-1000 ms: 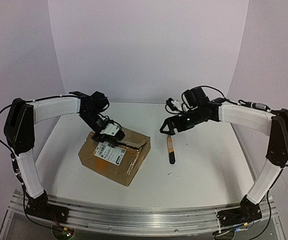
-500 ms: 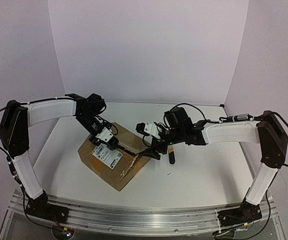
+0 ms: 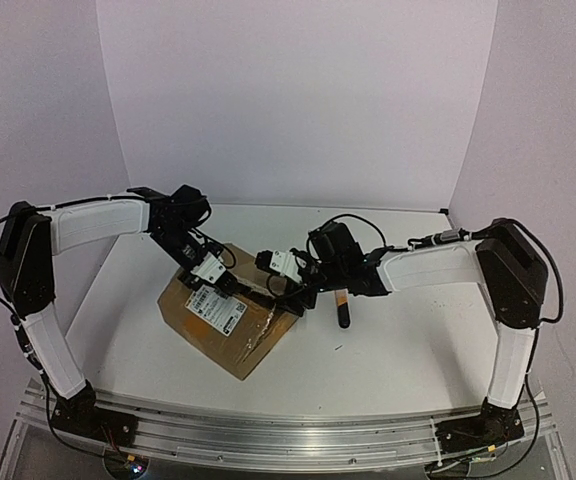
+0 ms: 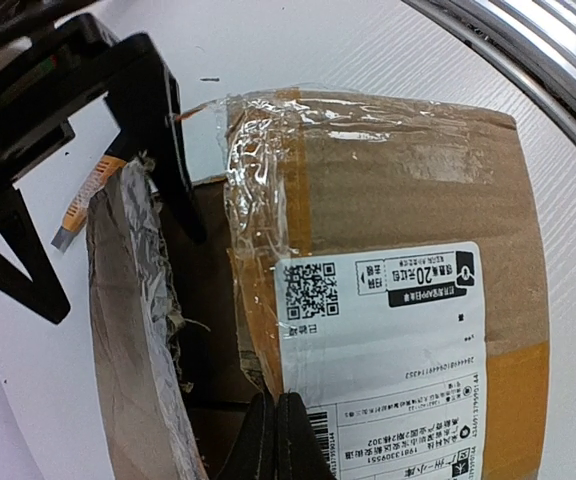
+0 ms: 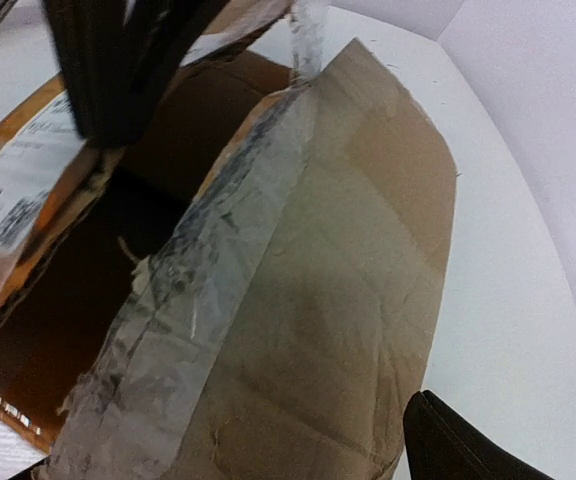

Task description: Unpack the express box

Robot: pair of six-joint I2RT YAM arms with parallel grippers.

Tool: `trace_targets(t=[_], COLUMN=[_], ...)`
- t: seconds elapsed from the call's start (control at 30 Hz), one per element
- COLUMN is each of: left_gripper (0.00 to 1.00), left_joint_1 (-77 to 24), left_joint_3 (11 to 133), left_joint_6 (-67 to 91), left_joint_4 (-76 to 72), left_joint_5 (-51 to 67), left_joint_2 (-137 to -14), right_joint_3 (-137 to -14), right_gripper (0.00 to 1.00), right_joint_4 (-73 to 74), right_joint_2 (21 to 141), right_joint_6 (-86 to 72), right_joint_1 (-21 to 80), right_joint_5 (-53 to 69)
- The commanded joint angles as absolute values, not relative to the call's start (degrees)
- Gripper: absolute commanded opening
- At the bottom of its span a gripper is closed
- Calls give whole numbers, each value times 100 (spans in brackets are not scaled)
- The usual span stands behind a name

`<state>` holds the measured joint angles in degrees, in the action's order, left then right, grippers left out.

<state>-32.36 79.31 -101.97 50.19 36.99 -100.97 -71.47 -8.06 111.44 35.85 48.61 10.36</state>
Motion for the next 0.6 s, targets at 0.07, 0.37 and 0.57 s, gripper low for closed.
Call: trace_targets(t=[0.07, 0.37, 0.57], left_gripper=[0, 0, 0], left_joint_1=[-3261, -3166, -2793], left_joint_3=[7960, 7840, 7280], left_joint_6=[-10127, -9781, -9505], left_joint_4=[4774, 4739, 4648], left_joint_5=[4017, 3830, 3474], left_joint_2=[-9690, -9118, -8542], right_joint_3=[-7823, -8173, -7927], right_gripper=[43, 0, 0], right_joint_4=[-1235, -118, 888], right_joint_2=[11622, 11205, 10922], right_joint_6=[3053, 811, -893], right_joint_1=[4887, 4207, 3650], right_joint_5=[-662, -913, -378])
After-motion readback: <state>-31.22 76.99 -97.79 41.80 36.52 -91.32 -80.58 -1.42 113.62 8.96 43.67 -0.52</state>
